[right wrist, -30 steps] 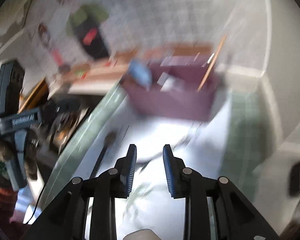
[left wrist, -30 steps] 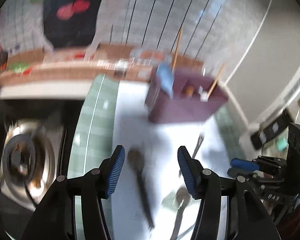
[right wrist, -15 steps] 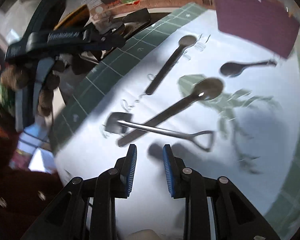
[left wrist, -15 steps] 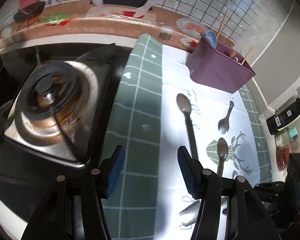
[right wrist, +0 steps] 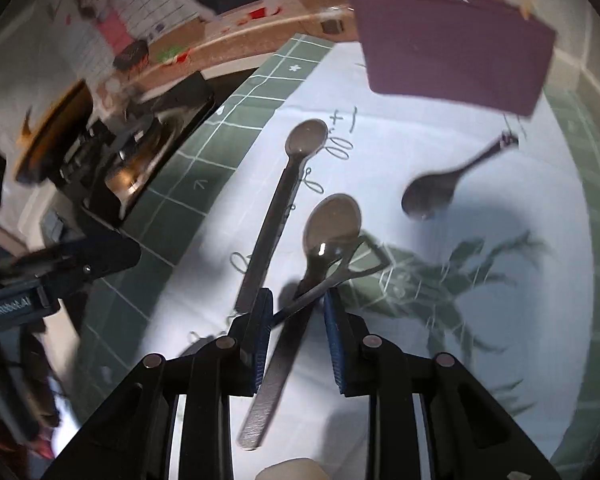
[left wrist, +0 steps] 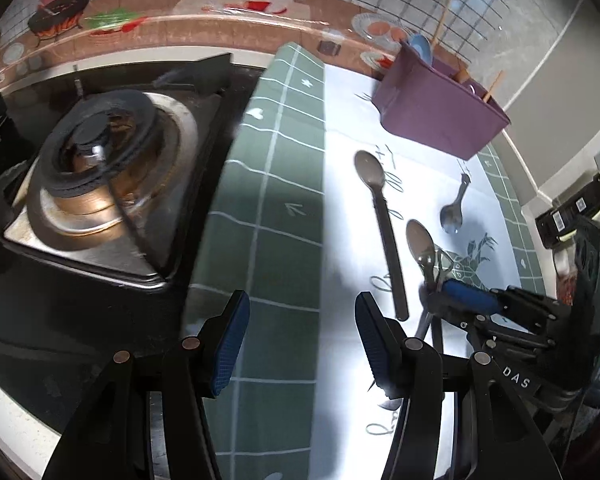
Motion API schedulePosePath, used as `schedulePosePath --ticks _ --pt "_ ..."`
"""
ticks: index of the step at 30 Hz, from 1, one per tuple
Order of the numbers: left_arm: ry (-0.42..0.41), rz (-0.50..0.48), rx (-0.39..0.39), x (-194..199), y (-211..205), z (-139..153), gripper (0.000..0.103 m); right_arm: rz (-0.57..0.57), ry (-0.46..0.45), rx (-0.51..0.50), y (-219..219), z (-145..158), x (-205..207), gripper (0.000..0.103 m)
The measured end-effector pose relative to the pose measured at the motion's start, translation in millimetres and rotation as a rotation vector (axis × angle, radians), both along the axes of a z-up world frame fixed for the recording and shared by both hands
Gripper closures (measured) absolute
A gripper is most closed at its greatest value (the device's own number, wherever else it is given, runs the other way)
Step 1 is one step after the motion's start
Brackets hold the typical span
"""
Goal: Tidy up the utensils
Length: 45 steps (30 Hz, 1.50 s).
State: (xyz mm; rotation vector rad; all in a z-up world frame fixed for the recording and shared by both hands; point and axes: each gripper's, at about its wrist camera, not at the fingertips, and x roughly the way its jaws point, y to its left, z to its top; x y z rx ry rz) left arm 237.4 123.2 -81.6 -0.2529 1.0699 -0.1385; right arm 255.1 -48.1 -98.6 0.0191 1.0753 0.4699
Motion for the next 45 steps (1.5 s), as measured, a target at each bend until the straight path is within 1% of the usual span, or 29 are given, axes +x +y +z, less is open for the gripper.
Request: schedulePosePath --ticks 2,4,5,6,8,12,13,14,15,17,20,22,24,26,27,30,32,34,35,37,39,43,45 --pt "0.003 -0.024 0.007 5.7 -11.0 -0.8 0.047 0.023 -0.027 -0.055 -5.1 0.3 -2.9 0.079" --pt "0.008 -0.045 0.019 15.4 -24.2 -1.6 0.047 0.035 -0.041 -0.076 -19.0 0.4 -6.6 0.079" --pt "0.01 -0.055 0.024 20.5 -29.5 -2.0 0.047 0.032 -0.046 -0.087 -28.2 -0.1 -7.2 0.082" --pt "0.012 -0.064 0.028 25.6 -35.0 -2.0 0.047 0.026 -0.055 -0.102 -41.9 -0.8 -8.1 0.083" --pt "0.01 -0.086 0.035 37.6 -49.1 -1.1 0.047 0.01 -0.061 -0.114 -66.2 -1.0 -9.4 0.083" --pt "0.042 -0.149 0.036 59.0 -80.5 -1.5 0.047 -0.064 -0.056 -0.108 -112.7 -1.5 -3.5 0.083" --pt "0.045 -0.148 0.038 63.6 -85.2 -0.8 0.047 -0.079 -0.045 -0.095 -120.2 -1.3 -2.3 0.082" --pt "0.04 -0.136 0.047 66.2 -86.0 1.1 0.047 -0.1 -0.016 -0.057 -130.4 -0.9 0.2 0.079" --pt "0.033 -0.123 0.055 67.2 -85.3 3.2 0.047 -0.106 0.002 -0.031 -134.1 -0.9 1.0 0.078" --pt "0.01 -0.084 0.072 68.4 -76.4 9.9 0.047 -0.097 0.057 0.06 -135.7 -1.1 0.9 0.078" --pt "-0.014 -0.031 0.071 61.3 -53.5 18.6 0.047 -0.066 0.129 0.177 -117.1 -4.6 2.1 0.078" --pt "-0.02 -0.002 0.06 53.7 -38.3 21.4 0.047 -0.051 0.159 0.223 -97.9 -6.7 3.7 0.078" --pt "-0.02 0.024 0.051 44.7 -23.5 22.5 0.047 -0.051 0.176 0.233 -77.3 -8.2 5.6 0.078" --pt "-0.014 0.037 0.043 36.3 -11.1 20.1 0.047 -0.075 0.176 0.216 -56.6 -10.7 9.6 0.078" --pt "-0.01 0.04 0.039 32.9 -8.4 18.5 0.047 -0.091 0.159 0.21 -51.2 -9.0 10.8 0.077" --pt "0.005 0.043 0.024 28.6 -2.7 11.8 0.047 -0.096 0.114 0.125 -26.9 -4.1 13.4 0.076" --pt "0.015 0.031 0.017 30.0 -6.8 7.4 0.047 -0.035 0.059 -0.001 -8.3 -0.5 9.3 0.076" --pt "0.018 0.008 0.009 33.9 -16.4 5.1 0.047 0.035 0.005 -0.096 -2.5 -0.2 0.7 0.077" --pt "0.018 -0.002 0.008 35.7 -20.6 4.6 0.047 0.057 -0.013 -0.126 -3.4 -0.1 -4.0 0.077" --pt "0.018 -0.032 0.014 42.2 -32.6 3.4 0.047 0.075 -0.023 -0.145 -14.9 0.1 -8.8 0.077" --pt "0.017 -0.05 0.027 49.4 -43.2 2.8 0.047 0.064 -0.023 -0.15 -30.6 0.4 -8.5 0.077" --pt "-0.005 -0.072 0.06 73.9 -65.6 0.9 0.046 -0.017 -0.038 -0.192 -83.5 -1.1 -3.4 0.077" --pt "0.018 -0.064 0.071 92.4 -74.1 -3.7 0.046 -0.061 -0.044 -0.207 -105.7 -2.5 1.6 0.077"
